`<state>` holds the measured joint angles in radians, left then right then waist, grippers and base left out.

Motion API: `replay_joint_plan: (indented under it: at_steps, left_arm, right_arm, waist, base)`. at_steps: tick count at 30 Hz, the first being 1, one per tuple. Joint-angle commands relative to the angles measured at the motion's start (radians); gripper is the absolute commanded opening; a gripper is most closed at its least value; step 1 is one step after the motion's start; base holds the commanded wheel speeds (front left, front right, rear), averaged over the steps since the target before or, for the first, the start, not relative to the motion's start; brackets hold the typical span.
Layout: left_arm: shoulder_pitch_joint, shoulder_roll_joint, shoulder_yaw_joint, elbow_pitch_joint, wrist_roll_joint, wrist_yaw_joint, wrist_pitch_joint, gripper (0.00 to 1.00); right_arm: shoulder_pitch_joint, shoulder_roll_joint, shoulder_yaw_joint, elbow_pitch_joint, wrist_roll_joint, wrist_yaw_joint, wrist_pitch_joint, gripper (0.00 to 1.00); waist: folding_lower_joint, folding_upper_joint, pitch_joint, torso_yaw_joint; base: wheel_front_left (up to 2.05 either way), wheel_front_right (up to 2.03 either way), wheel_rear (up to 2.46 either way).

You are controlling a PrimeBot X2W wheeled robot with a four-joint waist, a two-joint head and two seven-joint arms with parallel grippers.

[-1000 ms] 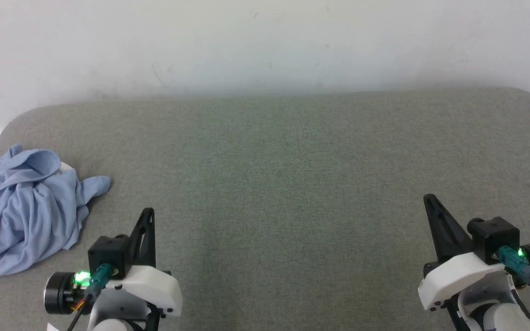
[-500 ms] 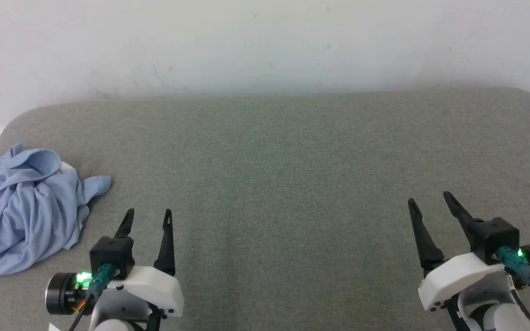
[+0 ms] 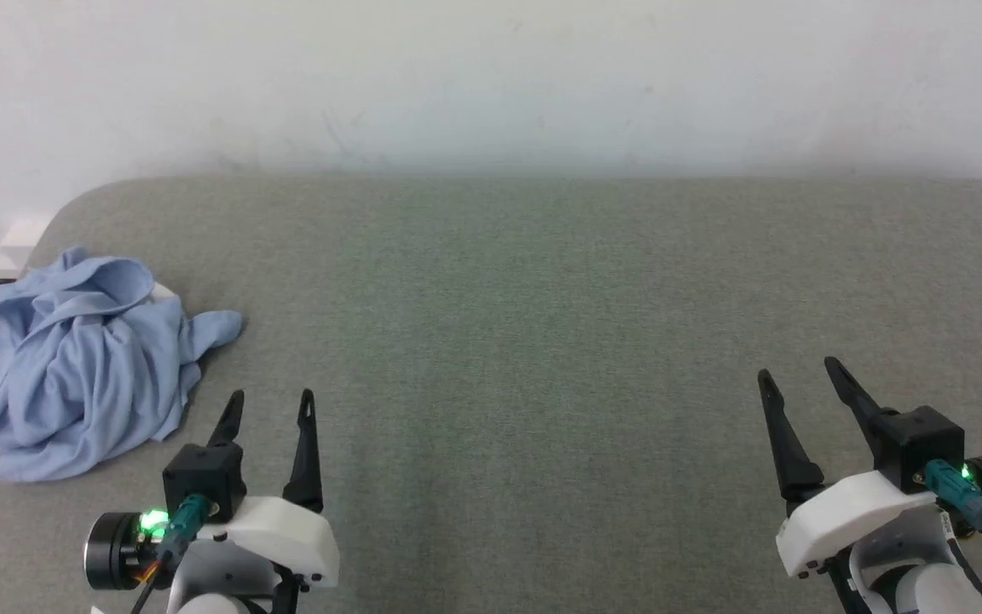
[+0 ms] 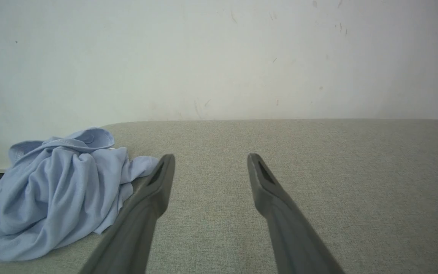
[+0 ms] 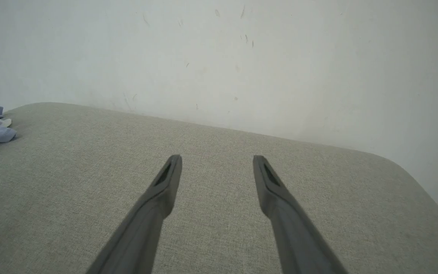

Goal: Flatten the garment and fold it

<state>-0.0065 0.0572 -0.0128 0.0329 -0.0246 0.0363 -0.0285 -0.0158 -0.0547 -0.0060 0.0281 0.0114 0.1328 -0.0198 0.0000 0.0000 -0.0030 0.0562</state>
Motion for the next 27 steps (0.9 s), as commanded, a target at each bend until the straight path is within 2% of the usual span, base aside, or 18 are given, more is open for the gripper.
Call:
replay_joint_plan:
  at_steps: [1,27]
  left_arm:
    - [-0.01,0.005,-0.001,0.006,-0.007,0.008,-0.011,1.0]
    - [0.02,0.022,0.002,-0.01,-0.049,0.076,-0.043,1.0]
  right_arm:
    - [-0.007,0.001,-0.004,0.006,0.009,0.0,-0.01,1.0]
    - [-0.024,0.002,0.012,0.041,0.03,-0.001,-0.045,1.0]
  waist:
    - [0.0,0.0,-0.002,0.018]
    - [0.0,0.0,-0.003,0.199]
  base:
    - [0.0,0.0,0.0]
    - [0.0,0.0,0.0]
